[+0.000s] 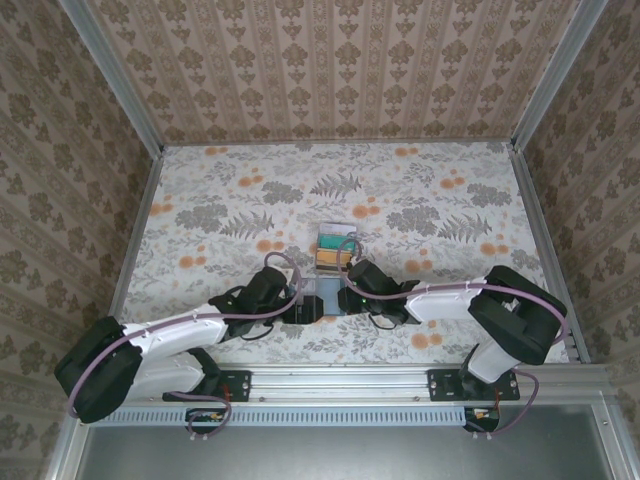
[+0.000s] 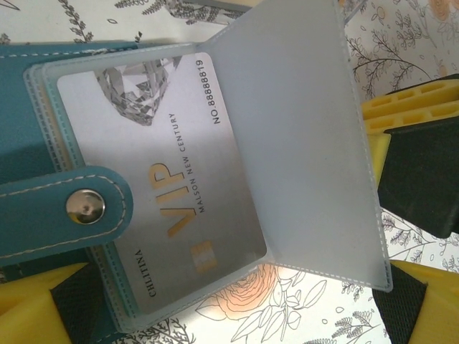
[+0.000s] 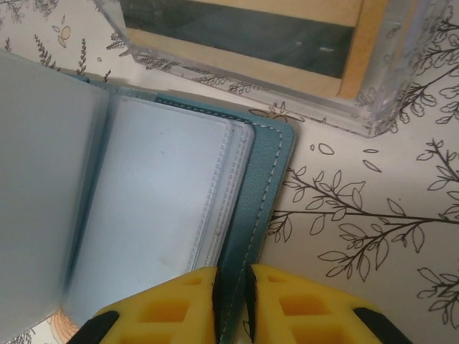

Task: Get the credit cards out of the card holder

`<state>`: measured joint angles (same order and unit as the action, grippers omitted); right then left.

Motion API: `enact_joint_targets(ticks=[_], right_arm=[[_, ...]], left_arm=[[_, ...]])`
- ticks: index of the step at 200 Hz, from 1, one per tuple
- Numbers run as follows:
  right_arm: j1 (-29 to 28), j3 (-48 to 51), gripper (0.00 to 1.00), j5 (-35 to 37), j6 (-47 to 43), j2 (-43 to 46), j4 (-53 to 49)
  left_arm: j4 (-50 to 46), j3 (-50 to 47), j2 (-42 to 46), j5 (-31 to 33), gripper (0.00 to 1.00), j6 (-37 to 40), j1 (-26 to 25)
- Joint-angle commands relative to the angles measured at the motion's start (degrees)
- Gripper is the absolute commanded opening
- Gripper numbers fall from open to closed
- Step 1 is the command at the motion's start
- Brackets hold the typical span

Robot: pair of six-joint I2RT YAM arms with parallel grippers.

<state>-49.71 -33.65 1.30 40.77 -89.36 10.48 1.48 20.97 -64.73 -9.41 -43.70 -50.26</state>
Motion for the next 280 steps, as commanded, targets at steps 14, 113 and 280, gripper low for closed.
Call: enact_joint_targets(ticks=[14,113,280], right_arm=[[-0.56,0.47,0.26,5.94,1.15,5.2,-7.08],[-0.56,0.68,0.3,7.1,0.8,11.4,-9.51],[-0.56,4.63,0.3,8.15,2.73,15.71,-8.64]], left_arm=[[-3.29,2.45,2.49,0.22,1.0,1.85,-0.44],[-0.47,2.84,0.93,-2.25,1.0,1.83,-0.45],[8.81,11.17,-13.88,-3.25,0.95,0.63,-8.0]])
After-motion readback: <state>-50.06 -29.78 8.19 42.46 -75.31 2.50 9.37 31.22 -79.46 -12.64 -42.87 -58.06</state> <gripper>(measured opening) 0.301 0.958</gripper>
